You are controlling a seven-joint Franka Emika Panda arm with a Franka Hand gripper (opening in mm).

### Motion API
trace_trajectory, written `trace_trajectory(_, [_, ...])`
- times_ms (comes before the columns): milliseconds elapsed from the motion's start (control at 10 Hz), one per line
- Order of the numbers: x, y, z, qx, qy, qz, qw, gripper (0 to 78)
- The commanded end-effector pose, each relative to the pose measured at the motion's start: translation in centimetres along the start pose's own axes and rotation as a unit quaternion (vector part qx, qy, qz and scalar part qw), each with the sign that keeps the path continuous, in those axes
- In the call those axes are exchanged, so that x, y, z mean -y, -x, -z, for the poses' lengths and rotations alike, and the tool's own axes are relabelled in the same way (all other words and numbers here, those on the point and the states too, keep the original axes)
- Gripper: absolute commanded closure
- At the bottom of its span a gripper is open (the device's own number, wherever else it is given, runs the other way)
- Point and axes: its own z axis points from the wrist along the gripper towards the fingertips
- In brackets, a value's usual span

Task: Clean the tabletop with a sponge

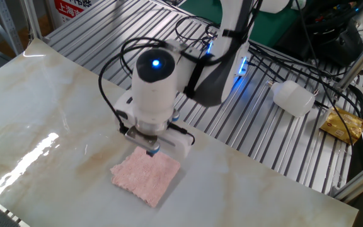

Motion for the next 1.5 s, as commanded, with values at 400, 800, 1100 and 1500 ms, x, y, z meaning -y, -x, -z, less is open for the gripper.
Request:
trace_trajectory(400, [-0.2, 2.1, -3.0, 0.002, 0.03, -0.011, 0.9995, 77.6])
trace_trajectory(800, [-0.6, 2.7, -3.2, -0.005, 0.016, -0.018, 0.9997, 77.6])
trace_trajectory(1100, [-0.8, 2.8, -4.0, -0.007, -0.007, -0.01, 0.9999, 77.6])
trace_trajectory(1500, [-0.9, 2.8, -4.7, -0.025, -0.012, -0.009, 0.9996, 77.6])
